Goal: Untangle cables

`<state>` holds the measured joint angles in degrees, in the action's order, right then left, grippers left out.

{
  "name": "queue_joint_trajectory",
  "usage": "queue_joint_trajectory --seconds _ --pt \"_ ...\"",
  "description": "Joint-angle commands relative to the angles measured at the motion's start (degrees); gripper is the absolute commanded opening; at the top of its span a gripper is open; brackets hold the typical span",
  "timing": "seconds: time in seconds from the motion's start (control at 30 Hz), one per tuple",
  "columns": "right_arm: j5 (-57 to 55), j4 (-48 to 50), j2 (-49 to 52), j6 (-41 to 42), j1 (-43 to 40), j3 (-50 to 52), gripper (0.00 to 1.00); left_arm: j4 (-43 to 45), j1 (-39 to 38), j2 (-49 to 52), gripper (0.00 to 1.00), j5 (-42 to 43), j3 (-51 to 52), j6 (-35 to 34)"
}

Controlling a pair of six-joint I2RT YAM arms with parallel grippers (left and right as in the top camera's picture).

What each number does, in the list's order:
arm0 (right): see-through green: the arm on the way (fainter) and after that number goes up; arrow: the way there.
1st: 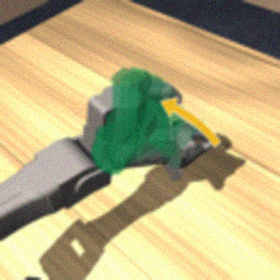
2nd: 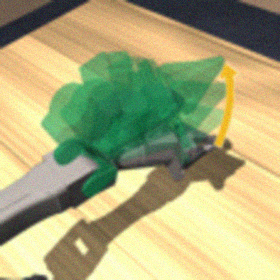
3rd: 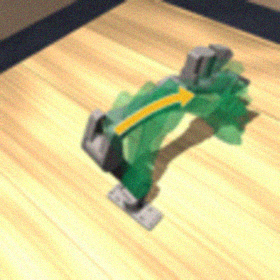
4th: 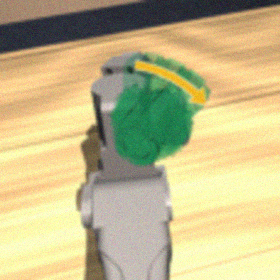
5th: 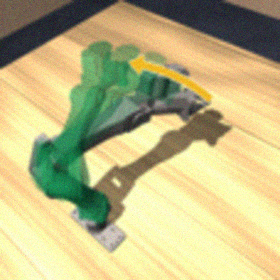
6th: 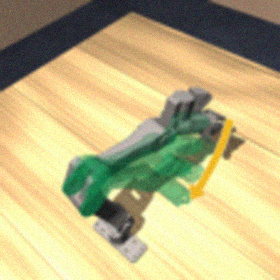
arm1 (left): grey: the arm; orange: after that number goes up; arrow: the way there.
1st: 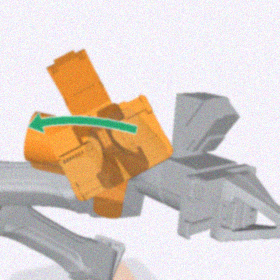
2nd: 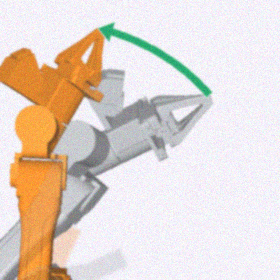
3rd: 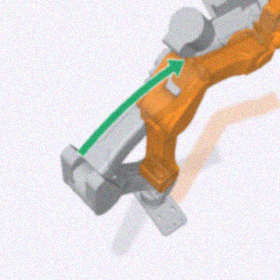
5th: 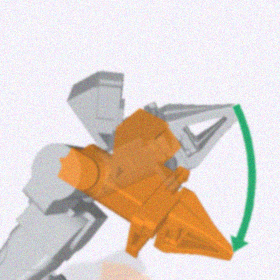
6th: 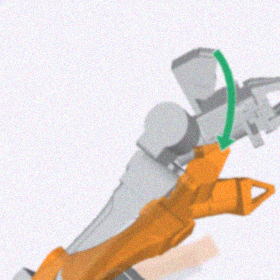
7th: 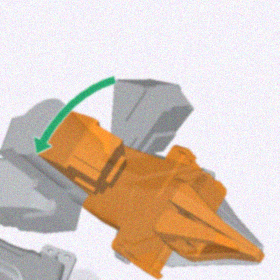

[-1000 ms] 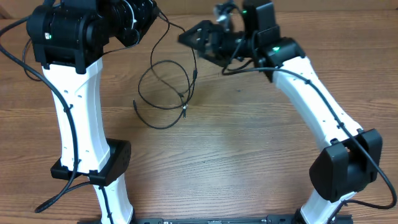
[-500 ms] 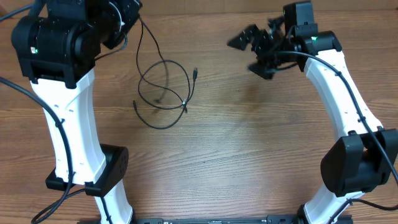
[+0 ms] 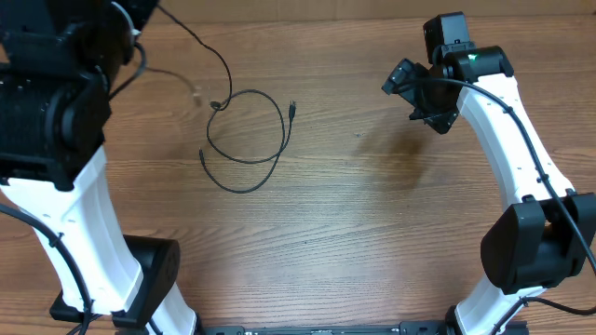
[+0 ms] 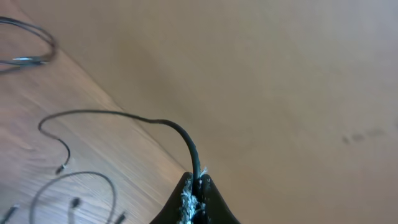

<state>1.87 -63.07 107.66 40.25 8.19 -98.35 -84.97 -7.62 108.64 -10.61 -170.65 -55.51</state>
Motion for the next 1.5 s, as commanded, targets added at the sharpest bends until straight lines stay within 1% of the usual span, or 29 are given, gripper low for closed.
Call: queue_joint_trajectory --seconds 0.0,0.17,0.3,0.4,0.53,0.6,0.67,0.83,0.87,1.07,1.37,1.47 --pt "-2.3 0.2 -0.3 -0.3 -0.2 -0.3 1.0 -2.9 4.3 0.0 0.04 -2.8 -0.2 -4.3" --pt "-2.3 0.2 -0.3 -0.2 -0.2 -0.3 1.0 -8.1 9.5 0.1 0.04 -2.1 -0.1 -7.0" --pt "-2.3 0.2 -0.3 -0.3 -0.2 -0.3 1.0 -11.8 14.5 0.5 0.04 0.3 -0.1 -11.0" --pt "-2.3 0.2 -0.3 -0.2 -0.2 -0.3 1.0 -11.8 19.0 1.2 0.04 5.7 0.1 -9.6" --pt "-2.3 0.2 -0.3 -0.3 -0.2 -0.3 1.0 -11.8 24.9 2.7 0.04 14.0 1.3 -9.7" --pt "-2.3 0.2 -0.3 -0.3 -0.2 -0.3 1.0 -11.8 27.5 3.9 0.04 16.5 2.3 -9.6" --pt "-2.3 0.2 -0.3 -0.3 -0.2 -0.3 1.0 -11.8 29.6 5.2 0.04 16.9 3.7 -9.6" --pt "-2.3 0.2 -0.3 -0.3 -0.2 -0.3 1.0 -11.8 34.8 8.6 0.04 15.4 5.9 -9.6" --pt "-2.3 0.2 -0.3 -0.3 -0.2 -0.3 1.0 -11.8 36.8 9.6 0.04 13.9 6.9 -9.7" --pt "-2.3 0.2 -0.3 -0.3 -0.2 -0.3 1.0 -11.8 43.1 12.5 0.04 4.1 10.6 -9.2" --pt "-2.3 0.2 -0.3 -0.3 -0.2 -0.3 1.0 -10.8 49.9 17.3 0.04 -11.1 16.5 -9.1" --pt "-2.3 0.2 -0.3 -0.3 -0.2 -0.3 1.0 -10.8 51.8 20.6 0.04 -12.7 16.8 -7.6"
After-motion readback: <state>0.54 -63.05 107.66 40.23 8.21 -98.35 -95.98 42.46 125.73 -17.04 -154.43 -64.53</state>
